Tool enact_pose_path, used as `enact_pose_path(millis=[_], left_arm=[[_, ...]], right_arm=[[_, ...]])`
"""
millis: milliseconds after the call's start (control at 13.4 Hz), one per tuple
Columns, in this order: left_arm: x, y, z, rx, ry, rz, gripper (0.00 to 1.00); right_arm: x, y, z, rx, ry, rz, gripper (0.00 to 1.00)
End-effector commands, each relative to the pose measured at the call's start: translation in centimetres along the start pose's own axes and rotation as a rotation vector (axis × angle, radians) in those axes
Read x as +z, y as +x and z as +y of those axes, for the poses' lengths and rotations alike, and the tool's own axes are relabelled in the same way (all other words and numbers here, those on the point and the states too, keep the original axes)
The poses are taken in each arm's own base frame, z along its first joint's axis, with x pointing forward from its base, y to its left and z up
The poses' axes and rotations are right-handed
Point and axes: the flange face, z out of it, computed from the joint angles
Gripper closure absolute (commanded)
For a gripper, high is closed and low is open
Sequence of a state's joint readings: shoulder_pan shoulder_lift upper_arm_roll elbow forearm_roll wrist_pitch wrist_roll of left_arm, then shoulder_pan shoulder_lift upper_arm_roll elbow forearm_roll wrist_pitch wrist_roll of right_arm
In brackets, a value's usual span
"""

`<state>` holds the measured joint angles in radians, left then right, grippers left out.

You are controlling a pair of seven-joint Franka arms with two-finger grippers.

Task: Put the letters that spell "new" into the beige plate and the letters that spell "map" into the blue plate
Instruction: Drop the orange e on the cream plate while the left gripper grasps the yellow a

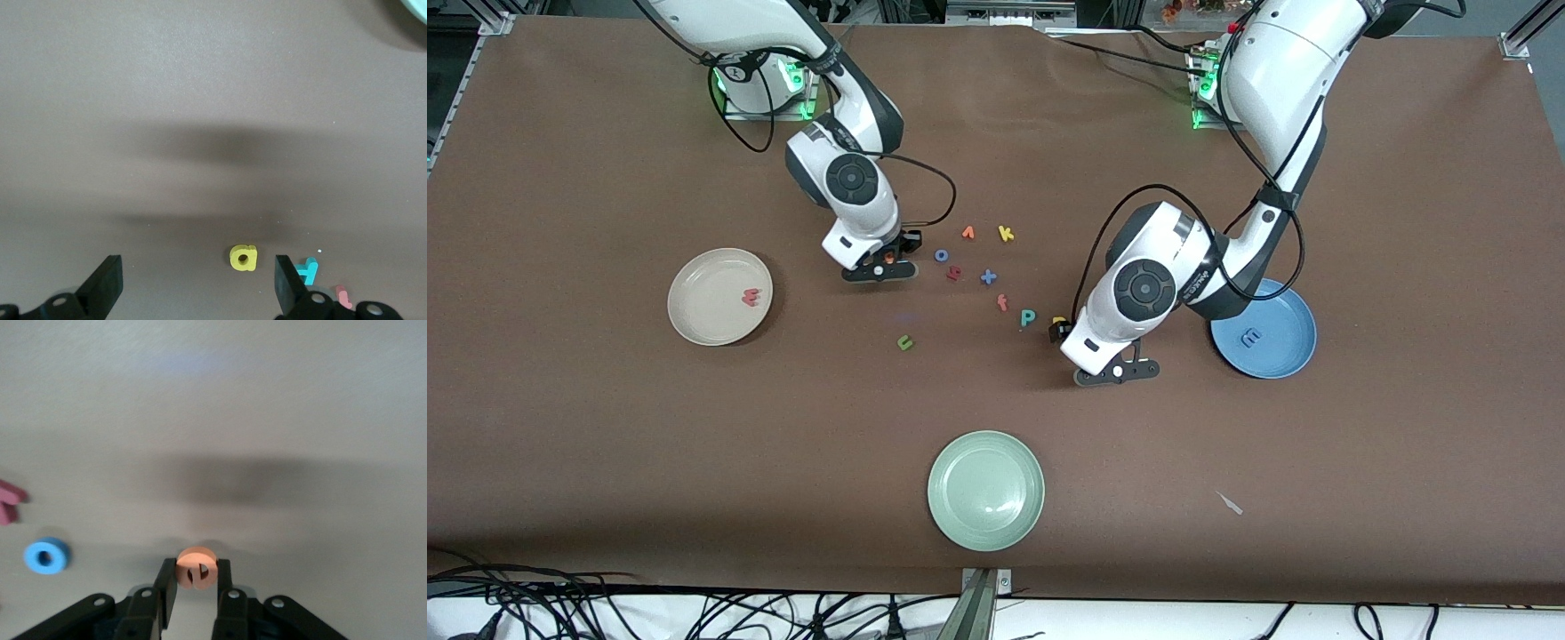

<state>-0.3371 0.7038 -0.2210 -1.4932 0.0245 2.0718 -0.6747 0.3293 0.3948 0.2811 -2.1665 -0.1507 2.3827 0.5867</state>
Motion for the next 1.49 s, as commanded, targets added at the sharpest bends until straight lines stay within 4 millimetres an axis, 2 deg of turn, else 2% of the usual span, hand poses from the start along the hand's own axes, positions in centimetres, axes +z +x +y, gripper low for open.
enact_pose_path(millis=[0, 149, 223, 372, 595, 744, 893, 967, 1116, 1264, 1413], left_arm=[[0.0, 0.0, -0.2, 0.007, 0.009, 0.002, 0.0], [2.1, -0.7, 0.5, 0.012, 0.021, -0.023, 0.0], [2.5, -1.1, 1.0, 0.015, 0.021, -0.029, 0.0], [3.4, -1.3, 1.0, 0.027, 0.029, -0.04, 0.0], [2.8, -1.1, 0.8, 0.023, 0.024, -0.034, 0.0], [2.0, 0.6, -0.9, -0.012, 0.007, -0.026, 0.0], [1.5, 1.7, -0.9, -0.025, -0.04, 0.03, 0.0], [1.7, 1.4, -0.6, -0.017, -0.044, 0.036, 0.0], [2.3, 1.2, -0.8, -0.009, -0.028, 0.031, 0.0], [2.5, 1.0, -0.5, -0.009, -0.029, 0.027, 0.0], [2.9, 1.2, -0.8, -0.018, -0.033, 0.019, 0.0]], right_arm=[[-2.7, 1.4, 3.9, -0.079, -0.035, -0.003, 0.85], [-3.4, 2.4, 7.9, -0.149, -0.06, -0.028, 0.85], [-3.9, 3.0, 10.0, -0.177, -0.067, -0.031, 0.85], [-3.7, 4.0, 14.1, -0.22, -0.076, -0.045, 0.85], [-3.1, 4.7, 18.6, -0.244, -0.085, -0.063, 0.84], [-2.5, 5.1, 21.0, -0.232, -0.088, -0.073, 0.84], [-1.9, 5.2, 23.1, -0.219, -0.09, -0.084, 0.83], [-1.5, 5.3, 24.0, -0.211, -0.087, -0.092, 0.78], [-1.1, 5.3, 24.4, -0.191, -0.085, -0.096, 0.0], [-2.1, 5.6, 24.1, -0.177, -0.085, -0.085, 0.0], [-2.7, 6.0, 23.0, -0.158, -0.081, -0.068, 0.0]])
